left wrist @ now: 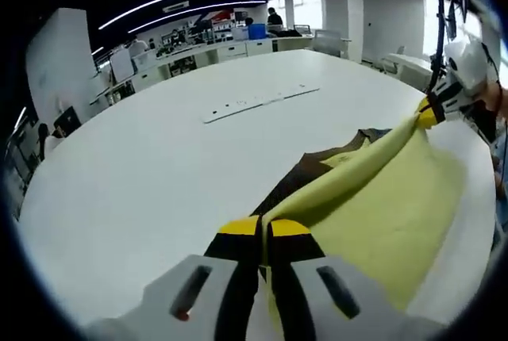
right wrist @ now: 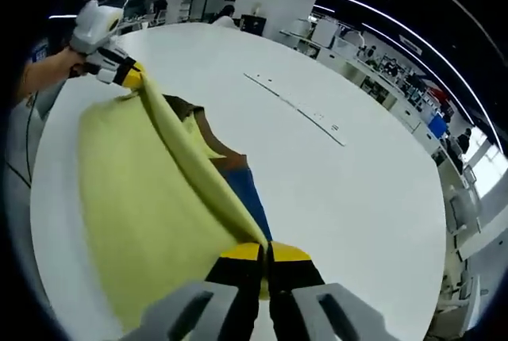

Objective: Fold the garment on the visible template until the final outline fits inside the template.

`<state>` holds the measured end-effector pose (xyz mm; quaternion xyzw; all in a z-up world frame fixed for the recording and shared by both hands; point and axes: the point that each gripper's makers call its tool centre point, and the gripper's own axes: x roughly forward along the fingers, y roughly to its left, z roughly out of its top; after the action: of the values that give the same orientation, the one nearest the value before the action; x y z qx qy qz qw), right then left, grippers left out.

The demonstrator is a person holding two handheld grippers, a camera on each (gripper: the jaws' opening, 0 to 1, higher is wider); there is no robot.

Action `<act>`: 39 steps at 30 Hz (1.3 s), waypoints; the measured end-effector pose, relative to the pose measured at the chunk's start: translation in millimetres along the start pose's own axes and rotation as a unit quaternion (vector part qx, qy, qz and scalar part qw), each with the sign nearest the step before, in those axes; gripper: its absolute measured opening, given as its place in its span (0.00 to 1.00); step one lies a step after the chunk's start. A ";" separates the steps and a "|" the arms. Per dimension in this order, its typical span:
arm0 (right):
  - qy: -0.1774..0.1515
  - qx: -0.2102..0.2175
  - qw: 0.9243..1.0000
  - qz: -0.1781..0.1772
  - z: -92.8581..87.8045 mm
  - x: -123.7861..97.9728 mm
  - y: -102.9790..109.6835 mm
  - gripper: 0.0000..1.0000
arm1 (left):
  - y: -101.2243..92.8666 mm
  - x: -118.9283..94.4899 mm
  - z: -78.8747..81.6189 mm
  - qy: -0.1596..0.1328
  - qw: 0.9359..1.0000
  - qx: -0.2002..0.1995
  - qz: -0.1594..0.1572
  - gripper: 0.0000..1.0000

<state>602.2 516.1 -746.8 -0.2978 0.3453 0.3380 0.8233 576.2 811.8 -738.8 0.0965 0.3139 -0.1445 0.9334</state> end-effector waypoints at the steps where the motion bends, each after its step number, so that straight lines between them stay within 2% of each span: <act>1: 0.002 -0.001 1.000 0.001 -1.1 1.2 0.2 0.00 | 0.4 1.7 -1.2 0.001 1.000 0.002 -0.001 0.00; 9: 0.016 -0.004 1.000 0.006 -7.2 9.1 0.3 0.00 | 4.4 9.0 -7.9 0.014 1.000 0.020 -0.003 0.04; 12: 0.021 -0.001 1.000 0.001 -10.6 9.4 -3.4 0.08 | 5.9 9.2 -9.9 0.022 0.999 0.047 -0.004 0.08; 14: 0.019 0.006 1.000 0.003 -12.7 8.7 -4.8 0.13 | 8.4 8.0 -10.3 0.027 0.996 0.082 0.000 0.12; 17: 0.009 0.027 1.000 0.006 -13.4 7.2 -5.6 0.22 | 7.5 4.9 -9.5 0.022 0.996 0.082 -0.009 0.20; 20: 0.004 0.042 0.999 0.003 -15.7 6.6 -7.9 0.26 | 7.5 2.3 -10.8 0.018 0.995 0.095 -0.015 0.24; 23: 0.000 0.053 0.999 -0.005 -17.8 5.9 -11.4 0.31 | 6.8 -0.8 -13.9 0.018 0.992 0.121 -0.022 0.29; 24: -0.001 0.057 0.998 -0.007 -18.3 5.7 -12.3 0.32 | 9.4 -1.7 -16.9 0.023 0.989 0.146 -0.020 0.30; 26: -0.006 0.060 0.998 -0.010 -18.0 5.6 -13.3 0.34 | 11.7 -2.3 -21.8 0.032 0.985 0.169 -0.017 0.31; 29: -0.011 0.060 0.998 -0.012 -17.5 6.6 -13.5 0.33 | 12.7 -1.5 -25.4 0.031 0.984 0.175 -0.020 0.30; 32: -0.018 0.074 0.997 -0.022 -17.4 10.4 -19.2 0.33 | 17.6 3.8 -20.7 0.023 0.984 0.173 -0.017 0.30; 35: -0.039 0.102 0.993 -0.035 -12.0 15.1 -25.5 0.29 | 21.9 10.7 -14.6 0.016 0.984 0.176 -0.007 0.29; 38: -0.048 0.113 0.992 -0.035 -9.1 21.2 -27.5 0.18 | 24.6 17.6 -9.3 0.009 0.986 0.167 0.002 0.26; 39: -0.048 0.110 0.992 -0.035 -8.5 23.1 -27.2 0.08 | 25.5 19.5 -7.0 0.008 0.986 0.166 0.007 0.26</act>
<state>632.1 501.9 -762.6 -0.2003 0.3298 0.2829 0.8781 595.6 833.6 -754.0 0.2530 0.2922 -0.1875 0.9030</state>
